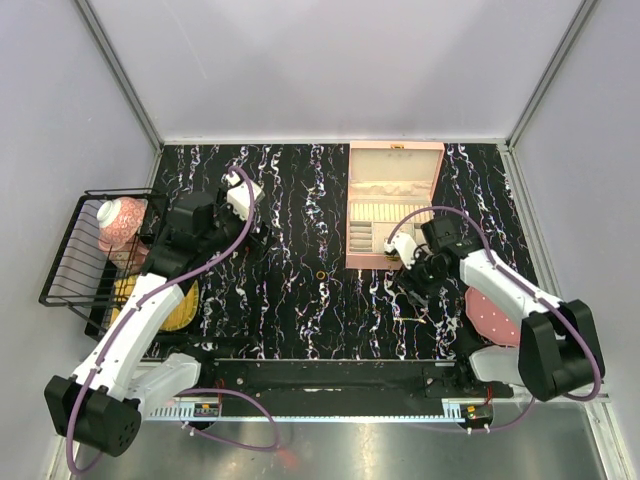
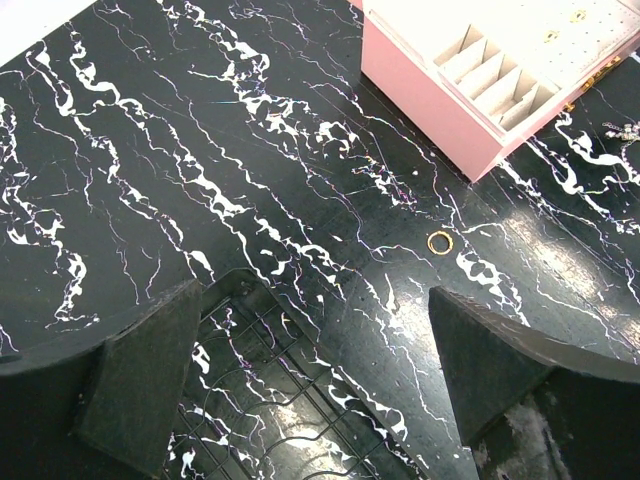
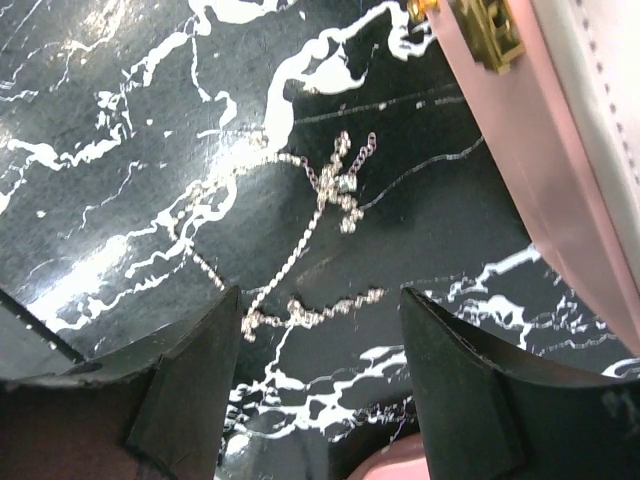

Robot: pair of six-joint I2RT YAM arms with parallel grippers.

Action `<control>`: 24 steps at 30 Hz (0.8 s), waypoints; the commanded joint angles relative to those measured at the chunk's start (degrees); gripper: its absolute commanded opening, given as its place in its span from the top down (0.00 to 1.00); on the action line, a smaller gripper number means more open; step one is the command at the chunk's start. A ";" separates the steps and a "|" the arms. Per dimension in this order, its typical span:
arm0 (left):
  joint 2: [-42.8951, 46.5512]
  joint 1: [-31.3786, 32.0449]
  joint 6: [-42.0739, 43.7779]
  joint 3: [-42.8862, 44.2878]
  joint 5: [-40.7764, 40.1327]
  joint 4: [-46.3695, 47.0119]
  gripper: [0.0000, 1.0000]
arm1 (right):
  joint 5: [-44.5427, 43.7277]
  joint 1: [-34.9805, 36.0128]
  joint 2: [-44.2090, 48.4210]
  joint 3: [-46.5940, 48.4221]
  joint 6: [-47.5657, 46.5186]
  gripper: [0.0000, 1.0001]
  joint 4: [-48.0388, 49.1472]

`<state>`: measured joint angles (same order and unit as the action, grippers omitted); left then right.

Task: Organize the mixed jewelry

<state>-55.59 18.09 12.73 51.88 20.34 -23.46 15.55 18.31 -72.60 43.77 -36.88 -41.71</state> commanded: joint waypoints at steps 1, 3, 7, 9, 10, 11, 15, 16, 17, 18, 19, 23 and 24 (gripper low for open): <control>0.05 0.28 0.98 -0.11 -1.27 3.07 0.01 | -1.75 1.65 -3.42 -0.44 -1.44 0.30 6.73; -0.04 0.28 1.07 -0.37 -1.27 3.33 0.01 | -2.01 2.00 -4.56 -0.26 -1.52 0.31 8.14; -0.39 0.28 1.33 -0.37 -1.26 3.60 0.01 | -2.02 2.44 -7.20 -0.18 -1.53 0.32 9.98; -0.48 0.37 1.50 -0.20 -1.27 3.60 0.01 | -2.10 2.70 -7.82 -0.09 -1.53 0.33 10.60; -0.57 0.37 1.51 -0.28 -1.27 3.60 0.01 | -2.10 3.05 -8.43 -0.17 -1.61 0.34 10.86; -0.74 0.37 1.51 -0.29 -1.35 3.51 0.01 | -2.19 3.23 -8.61 -0.09 -1.70 0.34 11.39; -0.74 0.28 1.77 -0.37 -1.53 3.78 0.01 | -2.98 4.28 -10.02 -0.35 -1.26 0.36 12.71; -0.66 0.37 1.77 -0.46 -1.53 3.78 0.01 | -2.98 4.54 -10.63 -0.35 -1.00 0.37 12.80; -0.57 0.37 1.86 -0.55 -1.53 3.86 0.01 | -3.16 4.98 -10.98 -0.44 -0.91 0.37 13.06; -0.57 0.28 1.95 -0.46 -1.27 3.86 0.01 | -3.42 5.25 -11.16 -0.44 -0.74 0.37 13.24; -0.39 0.37 1.86 -0.64 -1.27 3.78 0.01 | -3.60 5.42 -11.42 -0.70 -0.73 0.38 13.32; -0.22 0.37 1.95 -0.64 -1.00 3.78 0.01 | -5.44 6.65 -12.13 -1.93 -0.91 0.41 14.38; -0.22 0.37 2.03 -0.64 -1.09 3.69 0.01 | -5.62 6.83 -12.30 -2.02 -0.91 0.42 14.55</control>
<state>-56.42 18.17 13.78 51.18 19.51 -22.59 12.21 24.01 -84.03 42.92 -37.58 -29.47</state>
